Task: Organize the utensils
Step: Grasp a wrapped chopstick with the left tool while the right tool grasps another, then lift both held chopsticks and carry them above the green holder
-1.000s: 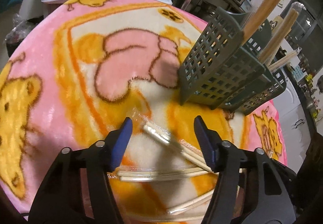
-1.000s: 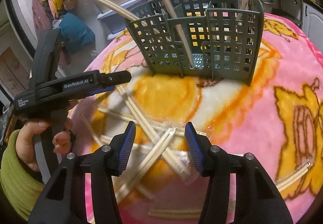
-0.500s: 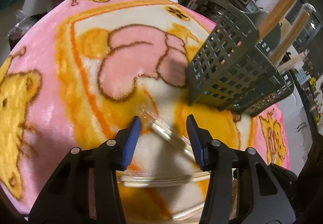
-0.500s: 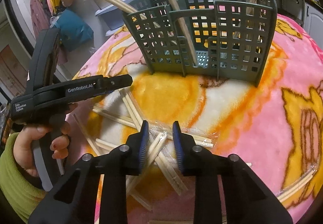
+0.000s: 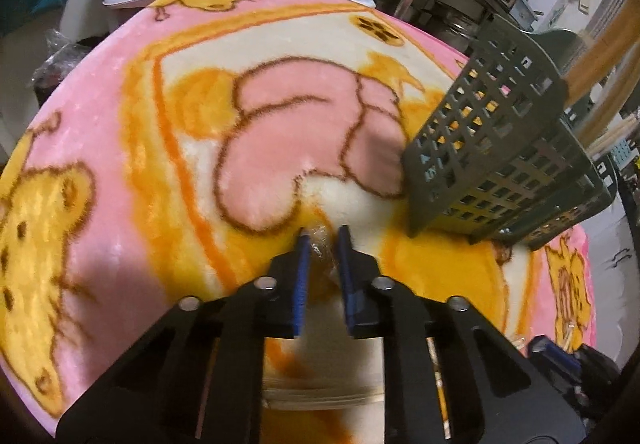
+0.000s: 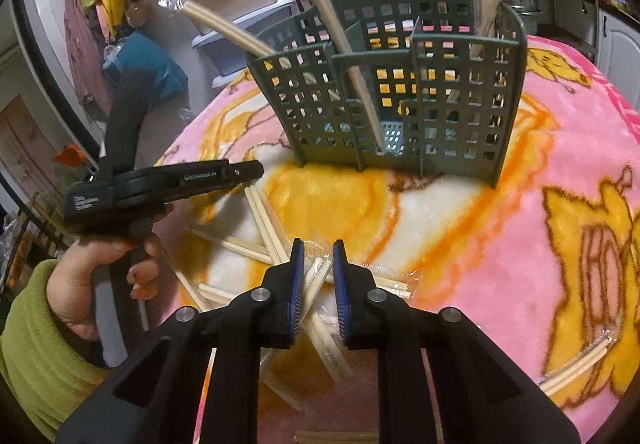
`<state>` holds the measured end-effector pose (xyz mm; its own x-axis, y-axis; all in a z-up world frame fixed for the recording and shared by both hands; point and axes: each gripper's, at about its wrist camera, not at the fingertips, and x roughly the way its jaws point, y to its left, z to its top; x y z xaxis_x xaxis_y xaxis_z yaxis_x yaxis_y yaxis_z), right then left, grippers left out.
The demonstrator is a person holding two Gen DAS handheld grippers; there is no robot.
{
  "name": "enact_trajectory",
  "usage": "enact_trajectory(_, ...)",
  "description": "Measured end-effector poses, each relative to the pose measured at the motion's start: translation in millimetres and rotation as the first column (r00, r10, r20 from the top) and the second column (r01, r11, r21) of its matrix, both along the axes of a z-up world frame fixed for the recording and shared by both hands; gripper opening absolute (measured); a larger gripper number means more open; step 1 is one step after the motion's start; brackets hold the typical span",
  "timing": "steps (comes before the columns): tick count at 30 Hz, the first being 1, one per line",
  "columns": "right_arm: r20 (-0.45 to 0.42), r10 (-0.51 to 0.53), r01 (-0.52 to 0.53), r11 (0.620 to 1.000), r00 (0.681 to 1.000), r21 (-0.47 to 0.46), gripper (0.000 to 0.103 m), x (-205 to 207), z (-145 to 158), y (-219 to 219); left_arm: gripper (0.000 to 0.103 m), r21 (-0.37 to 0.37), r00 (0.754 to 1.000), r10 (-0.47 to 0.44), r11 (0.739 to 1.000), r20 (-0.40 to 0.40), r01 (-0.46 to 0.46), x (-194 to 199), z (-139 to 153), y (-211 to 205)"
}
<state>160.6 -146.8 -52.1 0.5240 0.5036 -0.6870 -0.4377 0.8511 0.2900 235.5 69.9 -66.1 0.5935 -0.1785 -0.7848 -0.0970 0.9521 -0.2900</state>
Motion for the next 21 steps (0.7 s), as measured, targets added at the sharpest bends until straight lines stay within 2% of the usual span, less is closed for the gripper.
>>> enact_trajectory(4,0.022,-0.007,0.007,1.000,1.000,0.019,0.014,-2,9,-5,0.003,-0.039,1.000,0.004,0.999,0.019,-0.003,-6,6,6)
enact_trajectory(9,0.057,-0.018,0.016,0.999,0.998,0.043,0.013,-6,24,-15,0.003,-0.077,0.995,-0.012,0.997,0.099,0.020,-23,30,5)
enact_trajectory(21,0.134,-0.072,0.057,0.993,0.988,0.107,0.012,-19,56,-43,0.003,-0.107,0.955,-0.064,0.989,0.289,0.098,-69,92,-16)
